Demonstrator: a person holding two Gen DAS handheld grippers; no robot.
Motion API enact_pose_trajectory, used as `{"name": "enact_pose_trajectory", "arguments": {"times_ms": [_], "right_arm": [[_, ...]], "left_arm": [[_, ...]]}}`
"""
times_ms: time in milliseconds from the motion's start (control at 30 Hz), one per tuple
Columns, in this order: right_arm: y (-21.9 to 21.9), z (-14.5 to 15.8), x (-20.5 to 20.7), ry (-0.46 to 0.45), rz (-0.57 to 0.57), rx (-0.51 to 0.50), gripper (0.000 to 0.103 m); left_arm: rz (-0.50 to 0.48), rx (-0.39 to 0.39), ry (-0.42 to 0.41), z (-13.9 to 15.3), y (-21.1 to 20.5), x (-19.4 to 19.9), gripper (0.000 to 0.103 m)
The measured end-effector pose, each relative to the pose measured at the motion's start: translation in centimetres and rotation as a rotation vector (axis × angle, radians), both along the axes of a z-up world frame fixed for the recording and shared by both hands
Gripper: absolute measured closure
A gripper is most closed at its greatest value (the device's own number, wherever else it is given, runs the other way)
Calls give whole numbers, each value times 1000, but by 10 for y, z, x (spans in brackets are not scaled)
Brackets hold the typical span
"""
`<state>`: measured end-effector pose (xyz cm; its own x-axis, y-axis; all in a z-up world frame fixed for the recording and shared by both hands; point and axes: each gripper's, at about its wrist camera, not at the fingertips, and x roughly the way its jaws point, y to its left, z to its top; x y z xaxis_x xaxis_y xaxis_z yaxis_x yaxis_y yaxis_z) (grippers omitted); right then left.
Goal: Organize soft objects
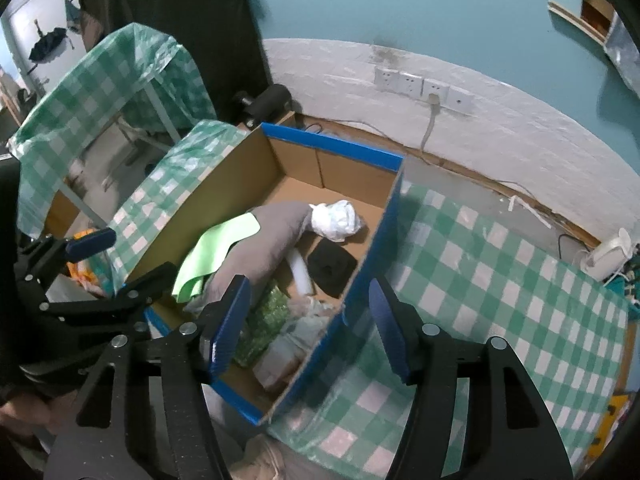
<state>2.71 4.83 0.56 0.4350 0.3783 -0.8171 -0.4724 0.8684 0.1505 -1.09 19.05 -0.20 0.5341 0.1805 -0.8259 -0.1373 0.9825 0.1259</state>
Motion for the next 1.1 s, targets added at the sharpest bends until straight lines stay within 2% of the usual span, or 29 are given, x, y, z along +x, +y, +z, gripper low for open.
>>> {"name": "enact_pose_trajectory", "arguments": {"times_ms": [100,333,467,700,1100], "right_arm": [[-11,5,-9,-19,-10,-11,41],[-36,20,-30,-62,-54,-4,38],[-50,28,-42,-80,-68,6,38],[-68,25,-50,-97,-87,-2,38],[-100,22,-55,-83,-143,35,38]], "left_arm": [[-17,-7,-15,5,-3,-9,16],[-59,-29,-40,12,-14,-32,10],[-91,-32,-64,18,-25,-44,1],[-146,42,-92,19,-50,-48,1],[-151,18,-101,30,-72,-52,1]]}}
